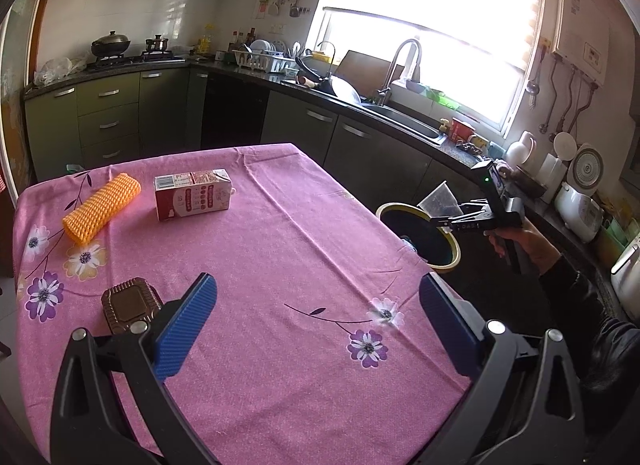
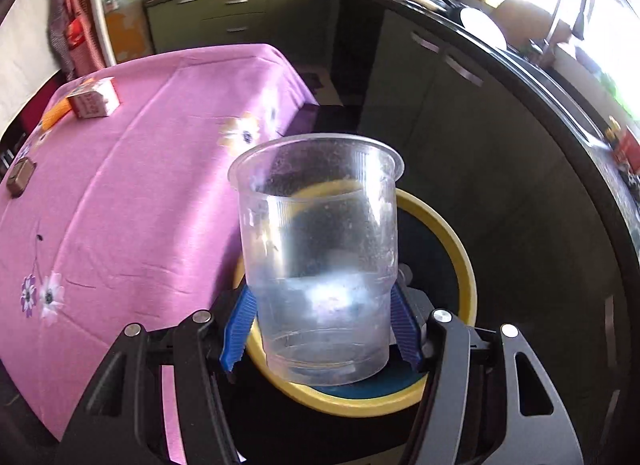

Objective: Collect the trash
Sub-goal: 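Carry the plastic cup over the bin and open the right gripper, then grasp the brown square container with the left gripper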

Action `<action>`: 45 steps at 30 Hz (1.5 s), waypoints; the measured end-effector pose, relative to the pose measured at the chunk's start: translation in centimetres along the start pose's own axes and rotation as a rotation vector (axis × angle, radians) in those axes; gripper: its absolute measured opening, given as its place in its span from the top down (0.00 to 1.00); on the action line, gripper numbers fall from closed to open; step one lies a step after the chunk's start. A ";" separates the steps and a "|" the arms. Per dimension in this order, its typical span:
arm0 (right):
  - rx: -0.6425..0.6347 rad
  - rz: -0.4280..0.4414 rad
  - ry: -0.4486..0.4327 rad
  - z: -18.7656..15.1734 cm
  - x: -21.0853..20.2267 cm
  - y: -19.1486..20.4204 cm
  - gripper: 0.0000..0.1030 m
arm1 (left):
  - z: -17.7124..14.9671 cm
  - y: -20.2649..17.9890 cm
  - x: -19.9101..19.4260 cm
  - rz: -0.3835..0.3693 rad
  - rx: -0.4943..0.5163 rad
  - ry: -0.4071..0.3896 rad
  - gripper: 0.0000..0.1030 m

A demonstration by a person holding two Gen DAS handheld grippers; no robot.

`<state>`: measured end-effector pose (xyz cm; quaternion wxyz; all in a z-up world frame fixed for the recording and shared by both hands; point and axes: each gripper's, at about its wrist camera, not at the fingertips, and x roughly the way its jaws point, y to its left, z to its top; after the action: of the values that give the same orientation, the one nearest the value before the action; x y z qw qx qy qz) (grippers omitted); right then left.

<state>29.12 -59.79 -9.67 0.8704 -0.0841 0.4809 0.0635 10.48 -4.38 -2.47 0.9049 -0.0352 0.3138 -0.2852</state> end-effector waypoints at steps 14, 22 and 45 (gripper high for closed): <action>0.197 -0.057 -0.035 -2.6 0.1 -1.8 0.34 | -0.6 1.3 1.1 0.049 -0.019 0.044 0.06; 0.173 0.020 -0.174 -4.8 -6.0 5.9 0.29 | -2.6 5.3 1.4 0.241 -0.150 0.103 0.06; 0.103 0.034 -0.224 -7.0 -7.0 16.7 0.29 | -3.7 12.5 7.2 0.598 -0.341 0.200 0.39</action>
<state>16.48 -45.12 -8.82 0.9206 -0.0235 0.3847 0.0626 19.10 2.63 -12.36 0.8944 -0.0643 0.4402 0.0466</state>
